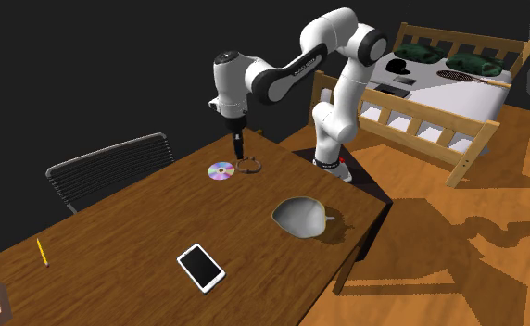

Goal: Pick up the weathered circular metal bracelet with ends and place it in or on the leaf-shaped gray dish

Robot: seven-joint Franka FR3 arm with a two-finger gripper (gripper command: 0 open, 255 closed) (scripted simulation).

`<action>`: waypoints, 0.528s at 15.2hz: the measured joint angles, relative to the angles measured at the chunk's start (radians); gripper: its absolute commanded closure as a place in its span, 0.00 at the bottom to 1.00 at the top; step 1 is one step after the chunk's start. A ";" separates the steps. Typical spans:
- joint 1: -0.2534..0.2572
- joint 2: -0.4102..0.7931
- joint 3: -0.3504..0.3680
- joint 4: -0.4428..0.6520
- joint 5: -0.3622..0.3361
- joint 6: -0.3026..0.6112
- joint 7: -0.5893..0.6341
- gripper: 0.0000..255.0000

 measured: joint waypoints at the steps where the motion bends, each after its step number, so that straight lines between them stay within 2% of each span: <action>1: 0.000 0.002 0.001 -0.012 0.000 0.014 0.001 0.00; 8: 0.001 0.016 0.003 -0.074 0.000 0.091 0.005 0.00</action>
